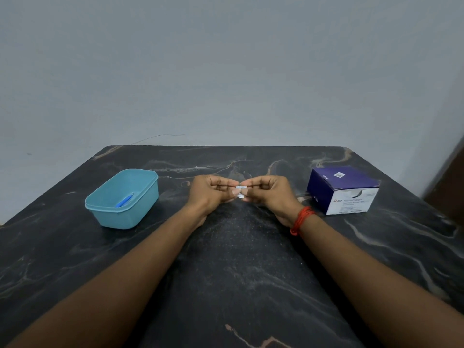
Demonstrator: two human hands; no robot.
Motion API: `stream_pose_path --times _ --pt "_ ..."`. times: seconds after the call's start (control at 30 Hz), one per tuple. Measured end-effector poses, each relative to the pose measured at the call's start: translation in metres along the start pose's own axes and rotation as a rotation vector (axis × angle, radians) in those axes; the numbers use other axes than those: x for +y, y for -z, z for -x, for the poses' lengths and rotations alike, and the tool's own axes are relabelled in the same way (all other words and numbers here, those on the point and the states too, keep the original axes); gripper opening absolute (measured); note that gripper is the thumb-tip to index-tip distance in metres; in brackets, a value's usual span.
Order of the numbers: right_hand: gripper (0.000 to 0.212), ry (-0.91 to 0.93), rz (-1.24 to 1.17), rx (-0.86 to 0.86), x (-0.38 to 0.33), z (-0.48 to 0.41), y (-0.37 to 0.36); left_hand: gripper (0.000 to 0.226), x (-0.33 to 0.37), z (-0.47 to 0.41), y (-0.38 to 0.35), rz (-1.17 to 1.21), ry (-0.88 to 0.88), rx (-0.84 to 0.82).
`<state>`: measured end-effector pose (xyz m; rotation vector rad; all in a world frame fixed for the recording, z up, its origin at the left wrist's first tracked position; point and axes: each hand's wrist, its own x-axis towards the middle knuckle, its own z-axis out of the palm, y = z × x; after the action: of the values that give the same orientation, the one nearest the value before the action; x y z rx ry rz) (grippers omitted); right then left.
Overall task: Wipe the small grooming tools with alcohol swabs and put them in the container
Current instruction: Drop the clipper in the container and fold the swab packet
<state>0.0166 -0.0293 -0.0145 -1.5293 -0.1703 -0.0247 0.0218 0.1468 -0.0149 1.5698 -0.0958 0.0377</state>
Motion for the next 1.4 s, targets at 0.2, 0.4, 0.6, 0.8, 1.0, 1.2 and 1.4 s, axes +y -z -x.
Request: stream_pose_path --times 0.2,0.4,0.6,0.8,1.0,1.2,1.4 --pt "0.013 -0.024 0.16 0.08 -0.004 0.004 -0.008 0.015 0.002 0.005 -0.004 -0.232 -0.054 0.044" --pt "0.012 -0.016 0.124 0.234 -0.018 0.048 -0.003 0.016 0.023 0.027 -0.023 -0.444 -0.145 -0.044" --pt "0.014 0.043 0.129 0.415 -0.056 0.159 0.075 0.018 0.06 0.09 -0.106 -0.496 -0.29 -0.372" --pt "0.014 0.051 0.282 0.65 -0.082 0.313 0.165 0.014 0.066 0.191 -0.237 -0.44 -0.467 -0.606" --pt "0.012 -0.065 0.346 0.767 -0.055 0.401 0.219 0.011 0.03 0.248 -0.319 -0.504 -0.485 -0.738" --pt "0.013 -0.253 0.306 0.876 0.023 0.433 0.266 0.012 -0.042 0.268 -0.375 -0.637 -0.404 -0.848" --pt "0.012 -0.44 0.25 0.904 0.11 0.43 0.301 0.012 -0.127 0.258 -0.414 -0.742 -0.257 -0.903"
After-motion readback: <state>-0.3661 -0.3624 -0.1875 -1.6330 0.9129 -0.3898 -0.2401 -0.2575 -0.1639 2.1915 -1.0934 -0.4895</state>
